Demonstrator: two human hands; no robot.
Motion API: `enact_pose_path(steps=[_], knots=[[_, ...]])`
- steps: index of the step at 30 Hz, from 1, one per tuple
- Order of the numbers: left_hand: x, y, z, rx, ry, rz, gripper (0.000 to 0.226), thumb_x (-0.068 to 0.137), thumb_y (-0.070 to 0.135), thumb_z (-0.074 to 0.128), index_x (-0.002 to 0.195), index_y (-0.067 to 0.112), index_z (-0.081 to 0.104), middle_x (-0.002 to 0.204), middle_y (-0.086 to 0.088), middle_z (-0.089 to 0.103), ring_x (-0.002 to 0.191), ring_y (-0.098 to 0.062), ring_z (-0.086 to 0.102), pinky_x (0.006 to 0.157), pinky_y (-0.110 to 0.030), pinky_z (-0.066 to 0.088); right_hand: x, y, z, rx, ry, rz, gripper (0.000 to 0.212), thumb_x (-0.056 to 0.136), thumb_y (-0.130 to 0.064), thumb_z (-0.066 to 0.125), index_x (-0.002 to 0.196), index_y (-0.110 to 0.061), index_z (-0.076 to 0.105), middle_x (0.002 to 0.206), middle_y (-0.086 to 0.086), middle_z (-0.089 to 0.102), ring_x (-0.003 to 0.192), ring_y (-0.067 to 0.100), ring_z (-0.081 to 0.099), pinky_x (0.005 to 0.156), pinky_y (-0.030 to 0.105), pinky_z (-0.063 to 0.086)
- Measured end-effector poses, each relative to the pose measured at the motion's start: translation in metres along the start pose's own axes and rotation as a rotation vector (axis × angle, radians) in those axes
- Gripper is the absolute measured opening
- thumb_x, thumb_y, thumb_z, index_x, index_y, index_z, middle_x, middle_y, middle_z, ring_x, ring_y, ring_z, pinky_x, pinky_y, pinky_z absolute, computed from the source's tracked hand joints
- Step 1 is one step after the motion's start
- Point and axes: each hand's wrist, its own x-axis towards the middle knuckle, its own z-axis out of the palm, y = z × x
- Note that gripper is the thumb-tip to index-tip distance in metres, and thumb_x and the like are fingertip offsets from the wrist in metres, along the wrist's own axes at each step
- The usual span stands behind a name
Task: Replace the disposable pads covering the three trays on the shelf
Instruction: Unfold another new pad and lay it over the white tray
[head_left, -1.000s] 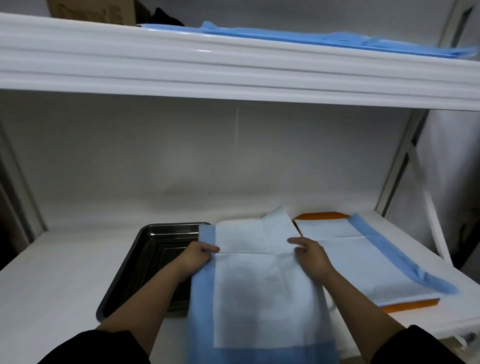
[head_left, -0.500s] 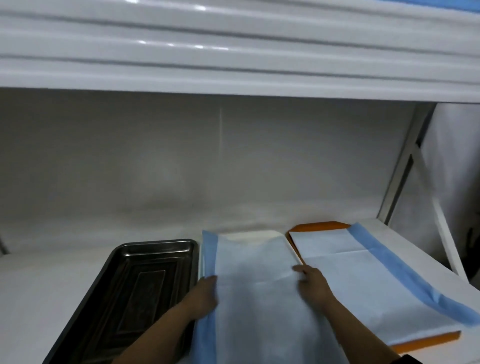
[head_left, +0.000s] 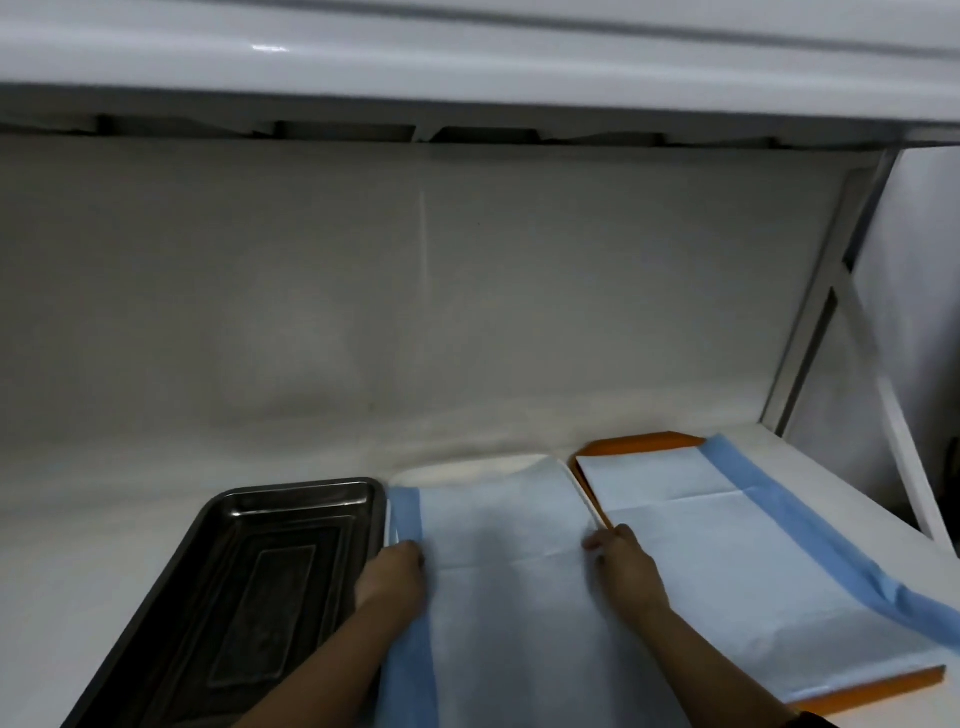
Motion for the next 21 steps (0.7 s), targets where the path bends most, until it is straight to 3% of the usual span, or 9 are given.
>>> enact_pose_path(steps=[2,5,8,10,12,16,21], knots=[[0.005,0.002,-0.002,0.032,0.038,0.000,0.033,0.093,0.012,0.042,0.122,0.018,0.058,0.128,-0.007,0.059,0.118,-0.026,0.056,0.093,-0.031,0.046,0.008,0.001,0.000,-0.001,0.031,-0.005,0.018,0.097,-0.024,0.042,0.094,-0.018,0.059,0.099,0.012,0.065,0.090,0.026,0.059,0.087,0.038,0.044],[0.012,0.003,0.001,0.110,0.052,-0.008,0.036,0.095,0.009,0.039,0.125,0.018,0.056,0.131,-0.006,0.056,0.120,-0.026,0.055,0.094,-0.033,0.045,0.015,-0.001,0.002,-0.055,-0.006,0.002,0.027,0.100,-0.029,0.035,0.115,-0.016,0.054,0.108,0.012,0.064,0.100,0.030,0.059,0.094,0.040,0.043],[0.015,0.002,0.005,0.208,0.078,-0.004,0.033,0.096,0.006,0.038,0.121,0.016,0.057,0.129,-0.004,0.055,0.117,-0.024,0.057,0.091,-0.032,0.046,0.014,-0.010,0.003,-0.163,-0.061,-0.013,0.030,0.101,-0.023,0.034,0.126,-0.014,0.049,0.121,0.009,0.056,0.107,0.026,0.058,0.091,0.036,0.045],[0.015,0.003,0.005,0.304,0.098,0.026,0.034,0.095,0.003,0.038,0.122,0.013,0.056,0.129,-0.005,0.053,0.116,-0.024,0.058,0.091,-0.032,0.047,0.013,-0.016,-0.003,-0.205,-0.015,-0.014,0.027,0.098,-0.017,0.046,0.123,-0.012,0.056,0.122,0.010,0.056,0.103,0.023,0.061,0.085,0.033,0.049],[0.015,0.003,0.005,0.383,0.120,0.057,0.035,0.095,0.000,0.036,0.124,0.011,0.054,0.129,-0.005,0.052,0.115,-0.024,0.059,0.090,-0.033,0.047,0.016,-0.013,0.001,-0.269,0.024,-0.063,0.022,0.088,-0.014,0.063,0.110,-0.010,0.065,0.110,0.014,0.063,0.091,0.025,0.065,0.075,0.035,0.052],[0.020,0.001,0.006,0.527,0.156,0.117,0.037,0.094,0.000,0.037,0.124,0.013,0.055,0.129,-0.004,0.053,0.117,-0.023,0.057,0.093,-0.033,0.045,0.014,-0.014,0.004,-0.345,-0.058,-0.091,0.034,0.100,-0.016,0.038,0.133,-0.015,0.047,0.135,0.009,0.048,0.119,0.022,0.049,0.099,0.032,0.039],[0.027,-0.005,0.014,0.590,0.128,0.110,0.035,0.094,0.008,0.042,0.125,0.016,0.056,0.131,-0.003,0.052,0.126,-0.023,0.047,0.102,-0.034,0.033,0.017,-0.015,0.002,-0.450,-0.078,-0.083,0.036,0.099,-0.017,0.039,0.135,-0.017,0.043,0.139,0.007,0.044,0.122,0.020,0.045,0.102,0.032,0.036]])
